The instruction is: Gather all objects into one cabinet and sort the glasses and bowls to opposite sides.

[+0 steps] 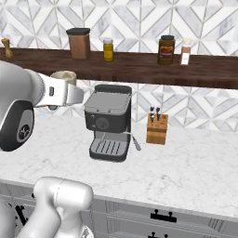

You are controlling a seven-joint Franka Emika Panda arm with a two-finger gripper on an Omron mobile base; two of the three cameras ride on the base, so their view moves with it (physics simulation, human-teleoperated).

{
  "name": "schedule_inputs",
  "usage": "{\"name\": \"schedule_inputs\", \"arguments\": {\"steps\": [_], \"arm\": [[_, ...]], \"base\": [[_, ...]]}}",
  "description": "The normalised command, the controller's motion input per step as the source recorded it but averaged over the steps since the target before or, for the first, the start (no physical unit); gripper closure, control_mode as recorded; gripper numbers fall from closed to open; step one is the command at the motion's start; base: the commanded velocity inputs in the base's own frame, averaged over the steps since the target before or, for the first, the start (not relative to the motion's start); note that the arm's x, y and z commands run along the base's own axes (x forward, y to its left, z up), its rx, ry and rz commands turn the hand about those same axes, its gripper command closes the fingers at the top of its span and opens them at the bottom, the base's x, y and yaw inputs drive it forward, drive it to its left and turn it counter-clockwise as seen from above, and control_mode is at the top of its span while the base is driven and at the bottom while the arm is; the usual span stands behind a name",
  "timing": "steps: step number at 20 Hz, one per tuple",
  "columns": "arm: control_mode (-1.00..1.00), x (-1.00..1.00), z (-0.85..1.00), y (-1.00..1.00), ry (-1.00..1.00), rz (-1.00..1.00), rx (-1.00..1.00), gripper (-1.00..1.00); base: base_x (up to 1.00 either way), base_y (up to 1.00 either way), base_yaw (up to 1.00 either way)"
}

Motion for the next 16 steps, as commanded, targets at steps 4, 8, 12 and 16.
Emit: {"name": "schedule_inputs", "arguments": {"steps": [4, 8, 12, 16], "arm": [[-1.00, -0.11, -0.37, 0.00, 0.00, 0.00, 0.00, 1.00], [-1.00, 0.00, -0.06, 0.00, 0.00, 0.00, 0.00, 1.00], [-1.00, 0.00, 0.00, 0.00, 0.01, 0.00, 0.00, 1.00], [1.00, 0.00, 0.00, 0.00, 0.01, 0.00, 0.00, 1.00]], "base": [[0.00, 0.00, 0.00], [0.00, 0.00, 0.00], [0.00, 0.00, 0.00], [-0.18, 0.00, 0.00]]}}
